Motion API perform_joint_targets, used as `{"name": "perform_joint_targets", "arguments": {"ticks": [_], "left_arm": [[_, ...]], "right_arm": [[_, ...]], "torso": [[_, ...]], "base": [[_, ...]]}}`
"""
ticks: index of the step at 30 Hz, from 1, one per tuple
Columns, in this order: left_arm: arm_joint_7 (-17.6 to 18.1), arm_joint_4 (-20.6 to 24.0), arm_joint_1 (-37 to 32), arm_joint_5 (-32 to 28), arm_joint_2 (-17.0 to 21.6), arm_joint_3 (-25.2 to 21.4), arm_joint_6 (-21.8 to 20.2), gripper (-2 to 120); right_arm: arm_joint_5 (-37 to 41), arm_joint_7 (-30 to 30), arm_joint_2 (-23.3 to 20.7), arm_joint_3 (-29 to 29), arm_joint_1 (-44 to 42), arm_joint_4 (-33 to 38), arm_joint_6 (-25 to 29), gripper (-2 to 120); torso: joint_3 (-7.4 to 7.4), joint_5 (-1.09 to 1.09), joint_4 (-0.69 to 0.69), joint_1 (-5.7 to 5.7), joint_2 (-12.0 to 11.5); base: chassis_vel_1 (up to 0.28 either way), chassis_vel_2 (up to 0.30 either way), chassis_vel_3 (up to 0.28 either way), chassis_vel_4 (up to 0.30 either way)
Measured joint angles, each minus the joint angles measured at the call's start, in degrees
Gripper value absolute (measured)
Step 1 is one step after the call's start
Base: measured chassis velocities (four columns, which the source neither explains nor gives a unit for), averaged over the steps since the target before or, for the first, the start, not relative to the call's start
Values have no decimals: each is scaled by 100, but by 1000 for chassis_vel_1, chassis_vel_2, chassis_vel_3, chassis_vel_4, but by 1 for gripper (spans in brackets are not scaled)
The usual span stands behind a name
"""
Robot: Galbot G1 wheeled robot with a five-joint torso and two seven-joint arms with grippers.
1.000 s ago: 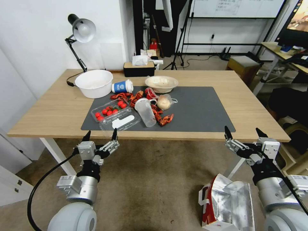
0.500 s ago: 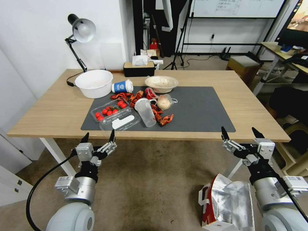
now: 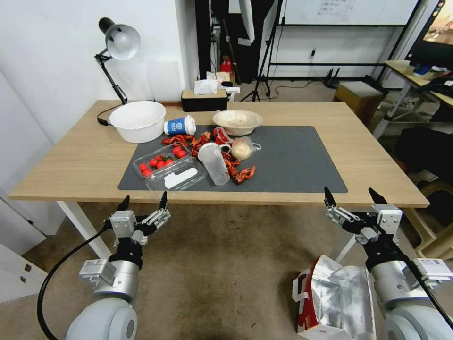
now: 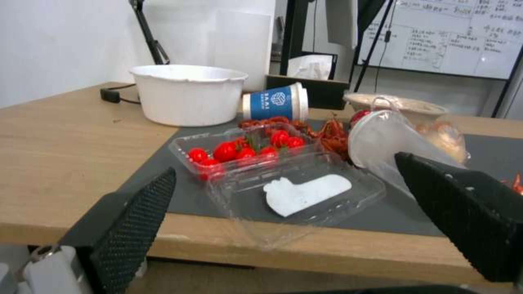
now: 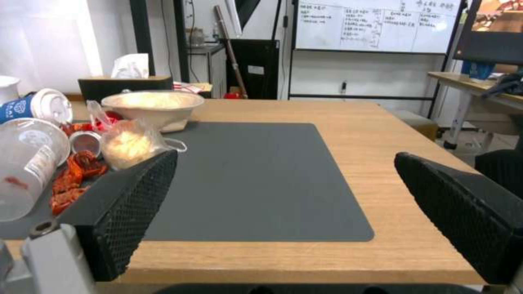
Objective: Pick up the food delivery bag from the floor and place it on the table.
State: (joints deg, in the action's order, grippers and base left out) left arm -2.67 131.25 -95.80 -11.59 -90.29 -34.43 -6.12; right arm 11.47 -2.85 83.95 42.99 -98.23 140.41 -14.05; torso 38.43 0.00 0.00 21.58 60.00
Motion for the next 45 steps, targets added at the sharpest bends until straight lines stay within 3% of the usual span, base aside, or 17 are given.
{"name": "perform_joint_targets", "arguments": {"ticks": [45], "left_arm": [[-52,-60,-18,75,12,-35,92,100]], "right_arm": [[-29,44,70,-76,1,-70,124,100]], "torso": [[-689,0,0,-525,-1214]], "base": [[0,0,0,0]]}}
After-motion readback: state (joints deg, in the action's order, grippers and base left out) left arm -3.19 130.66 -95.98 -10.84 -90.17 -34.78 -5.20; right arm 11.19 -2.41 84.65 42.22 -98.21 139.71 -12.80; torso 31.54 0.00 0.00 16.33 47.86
